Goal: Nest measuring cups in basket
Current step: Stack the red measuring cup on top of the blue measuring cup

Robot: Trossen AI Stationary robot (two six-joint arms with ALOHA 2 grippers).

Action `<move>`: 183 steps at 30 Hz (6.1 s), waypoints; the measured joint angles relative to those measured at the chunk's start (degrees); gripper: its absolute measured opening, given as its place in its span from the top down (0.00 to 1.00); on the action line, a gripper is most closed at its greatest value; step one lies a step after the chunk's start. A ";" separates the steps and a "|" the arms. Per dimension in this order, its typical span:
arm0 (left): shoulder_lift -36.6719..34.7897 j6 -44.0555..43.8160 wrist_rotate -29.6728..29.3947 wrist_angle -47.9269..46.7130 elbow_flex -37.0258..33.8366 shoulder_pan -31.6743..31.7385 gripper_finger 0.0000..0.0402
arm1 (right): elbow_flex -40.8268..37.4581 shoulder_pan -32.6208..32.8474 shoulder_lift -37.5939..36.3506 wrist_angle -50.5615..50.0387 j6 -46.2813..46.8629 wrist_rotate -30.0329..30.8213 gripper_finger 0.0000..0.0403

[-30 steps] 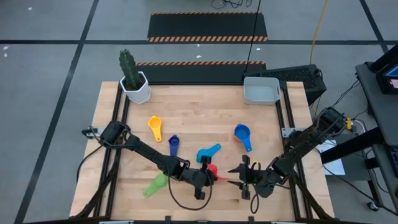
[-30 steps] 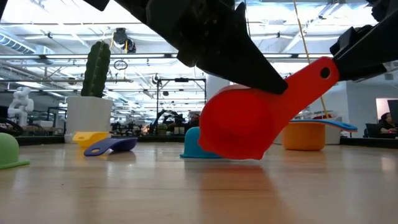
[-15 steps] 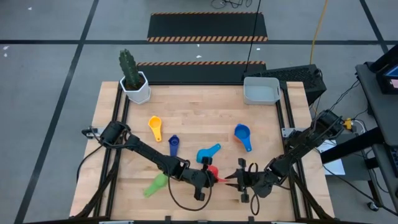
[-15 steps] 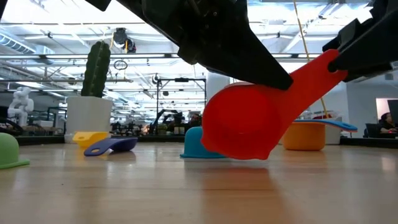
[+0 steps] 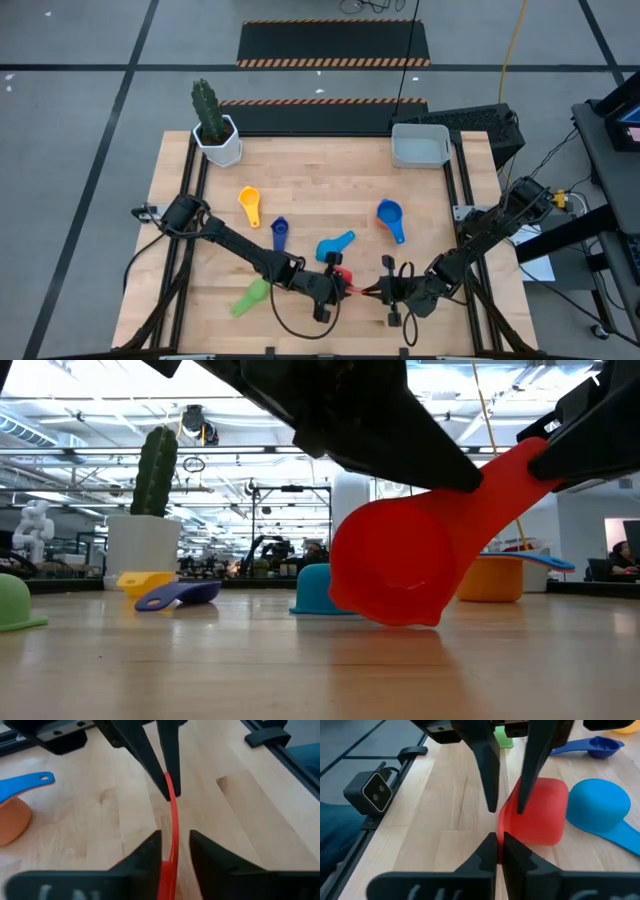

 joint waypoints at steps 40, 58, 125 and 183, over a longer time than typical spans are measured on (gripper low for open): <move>-25.99 4.95 -13.61 -24.33 0.00 10.88 0.78 | -5.17 3.15 -11.75 -4.32 16.78 57.11 1.00; -25.98 -3.38 -15.97 -31.50 -0.02 2.66 0.78 | -11.29 1.16 -11.74 -4.31 29.15 57.11 1.00; -25.93 -6.56 -17.78 -31.77 -0.07 1.66 0.78 | -22.53 5.76 -6.82 3.26 51.77 57.07 1.00; -25.91 -7.39 -17.28 -31.55 -0.07 1.66 0.78 | -23.48 7.32 -6.82 8.20 49.90 56.92 0.98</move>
